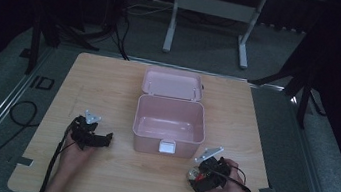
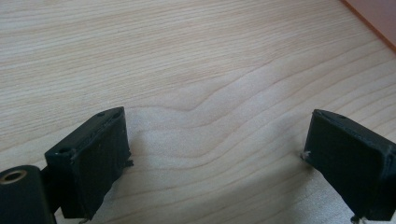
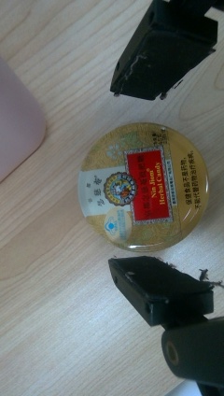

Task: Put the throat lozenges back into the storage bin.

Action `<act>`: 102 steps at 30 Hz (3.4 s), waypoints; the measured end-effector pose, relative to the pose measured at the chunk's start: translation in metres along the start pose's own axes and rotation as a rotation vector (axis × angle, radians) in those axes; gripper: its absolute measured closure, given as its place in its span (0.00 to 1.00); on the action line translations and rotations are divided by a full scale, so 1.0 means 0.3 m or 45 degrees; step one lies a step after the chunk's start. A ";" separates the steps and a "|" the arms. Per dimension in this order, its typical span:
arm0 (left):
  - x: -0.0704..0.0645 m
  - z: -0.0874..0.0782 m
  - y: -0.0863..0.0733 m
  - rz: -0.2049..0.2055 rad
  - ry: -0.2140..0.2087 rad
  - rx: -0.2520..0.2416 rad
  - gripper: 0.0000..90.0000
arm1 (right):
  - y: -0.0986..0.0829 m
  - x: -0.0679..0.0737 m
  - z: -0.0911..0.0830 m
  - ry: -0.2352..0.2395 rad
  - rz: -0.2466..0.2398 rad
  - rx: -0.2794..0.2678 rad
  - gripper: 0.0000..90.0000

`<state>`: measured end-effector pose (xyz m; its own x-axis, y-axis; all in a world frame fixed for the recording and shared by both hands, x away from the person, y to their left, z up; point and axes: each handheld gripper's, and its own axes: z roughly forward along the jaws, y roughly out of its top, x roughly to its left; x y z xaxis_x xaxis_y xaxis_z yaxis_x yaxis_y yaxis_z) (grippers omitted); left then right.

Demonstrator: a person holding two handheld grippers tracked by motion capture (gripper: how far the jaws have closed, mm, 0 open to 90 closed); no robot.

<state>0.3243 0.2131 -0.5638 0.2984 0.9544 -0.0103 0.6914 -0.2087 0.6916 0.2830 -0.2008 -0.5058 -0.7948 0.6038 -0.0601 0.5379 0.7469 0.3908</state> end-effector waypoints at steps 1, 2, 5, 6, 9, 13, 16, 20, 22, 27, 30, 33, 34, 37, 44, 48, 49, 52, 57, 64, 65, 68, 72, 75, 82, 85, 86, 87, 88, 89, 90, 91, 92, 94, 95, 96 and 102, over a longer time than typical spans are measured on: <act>0.000 0.000 0.000 0.000 0.000 0.000 0.08 | 0.001 0.001 0.002 0.001 -0.003 0.004 0.15; 0.000 0.000 0.000 0.000 0.000 0.000 0.08 | 0.001 0.001 0.002 0.001 -0.003 0.004 0.15; 0.000 0.000 0.000 0.000 0.000 0.000 0.08 | 0.004 0.006 0.005 0.007 -0.010 0.015 0.15; 0.000 0.000 0.000 0.000 0.000 0.000 0.08 | 0.004 0.006 0.005 0.007 -0.012 0.018 0.15; 0.000 0.000 0.000 0.000 0.000 0.000 0.08 | 0.004 0.008 0.009 0.009 -0.022 0.031 0.15; 0.000 0.000 0.000 0.000 0.000 0.000 0.08 | 0.004 0.011 0.012 0.013 -0.026 0.041 0.15; 0.000 0.000 0.000 0.000 0.000 0.000 0.08 | 0.004 0.012 0.014 0.020 -0.028 0.047 0.15; 0.000 0.000 0.000 0.000 0.000 0.000 0.08 | 0.005 0.015 0.019 0.023 -0.036 0.064 0.15; 0.000 0.000 0.000 0.000 0.000 0.000 0.08 | 0.007 0.016 0.021 0.025 -0.040 0.073 0.15; 0.000 0.000 0.000 0.000 0.000 0.000 0.08 | 0.012 0.019 0.027 0.028 -0.045 0.101 0.15; 0.000 0.000 0.000 0.000 0.000 0.000 0.08 | 0.013 0.018 0.030 0.031 -0.044 0.109 0.15; 0.000 0.000 0.000 0.000 0.000 0.000 0.08 | 0.016 0.017 0.037 0.031 -0.056 0.132 0.15; 0.000 0.000 0.000 0.000 0.000 0.000 0.08 | 0.016 0.017 0.037 0.031 -0.056 0.132 0.15; 0.000 0.000 0.000 0.000 0.000 0.000 0.08 | 0.020 0.017 0.045 0.028 -0.066 0.153 0.16; 0.000 0.000 0.000 0.000 0.000 0.000 0.08 | 0.023 0.009 0.056 0.026 -0.075 0.188 0.20; 0.000 0.000 0.000 -0.001 0.000 0.000 0.08 | 0.025 0.002 0.056 0.028 -0.089 0.206 0.22; 0.000 0.000 0.000 0.001 0.000 0.000 0.08 | 0.025 0.002 0.056 0.028 -0.089 0.206 0.22; 0.000 0.000 0.000 0.000 0.000 0.000 0.08 | 0.028 0.001 0.057 0.028 -0.094 0.214 0.22; 0.000 0.000 0.000 0.000 0.000 0.001 0.08 | 0.032 0.000 0.058 0.036 -0.113 0.237 0.22; 0.000 0.000 0.000 0.000 0.000 0.001 0.08 | 0.034 0.002 0.057 0.033 -0.155 0.295 0.22; 0.000 0.000 0.000 0.000 0.000 0.001 0.08 | 0.034 0.002 0.057 0.034 -0.157 0.298 0.22; 0.000 0.000 0.000 0.000 0.000 0.000 0.08 | 0.034 0.002 0.056 0.036 -0.165 0.307 0.22; 0.000 0.000 0.000 0.000 0.000 0.000 0.08 | 0.033 0.001 0.044 0.037 -0.181 0.309 0.23; 0.000 0.000 0.000 0.000 0.000 0.000 0.08 | 0.034 -0.004 0.031 0.036 -0.184 0.304 0.23; 0.000 0.000 0.000 0.000 0.000 0.002 0.08 | 0.031 -0.012 0.012 0.030 -0.181 0.309 0.23; 0.000 0.000 0.000 0.000 0.000 0.000 0.08 | 0.032 -0.015 0.008 0.028 -0.182 0.307 0.23; 0.000 0.000 0.000 0.000 0.000 0.001 0.08 | 0.034 -0.017 0.003 0.027 -0.183 0.309 0.23; 0.000 0.000 0.000 0.000 0.000 0.001 0.08 | 0.034 -0.017 0.003 0.027 -0.183 0.309 0.23; 0.000 0.000 0.000 0.000 0.000 0.001 0.08 | 0.035 -0.019 0.000 0.027 -0.185 0.309 0.23; 0.000 0.000 0.000 0.000 0.000 0.001 0.08 | 0.037 -0.020 -0.004 0.029 -0.185 0.311 0.23; 0.000 0.000 0.000 0.000 0.000 0.002 0.08 | 0.037 -0.020 -0.004 0.029 -0.185 0.311 0.23; 0.000 0.000 0.000 0.000 0.000 0.001 0.08 | 0.040 -0.022 -0.010 0.027 -0.186 0.309 0.23; 0.000 0.000 0.000 0.000 0.000 0.001 0.08 | 0.041 -0.023 -0.013 0.026 -0.184 0.310 0.23; 0.000 0.000 0.000 0.000 0.000 0.001 0.08 | 0.044 -0.026 -0.020 0.025 -0.184 0.304 0.23; 0.000 0.000 0.000 0.000 0.000 0.001 0.08 | 0.044 -0.026 -0.020 0.025 -0.184 0.304 0.23; 0.000 0.000 0.000 0.000 0.000 0.001 0.08 | 0.046 -0.029 -0.026 0.020 -0.180 0.300 0.23; 0.000 0.000 0.001 0.000 0.000 0.002 0.08 | 0.053 -0.038 -0.044 0.011 -0.183 0.295 0.23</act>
<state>0.3243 0.2131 -0.5637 0.2984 0.9544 -0.0103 0.6926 -0.2091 0.6903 0.2968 -0.1995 -0.4867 -0.8695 0.4854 -0.0917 0.4685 0.8692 0.1582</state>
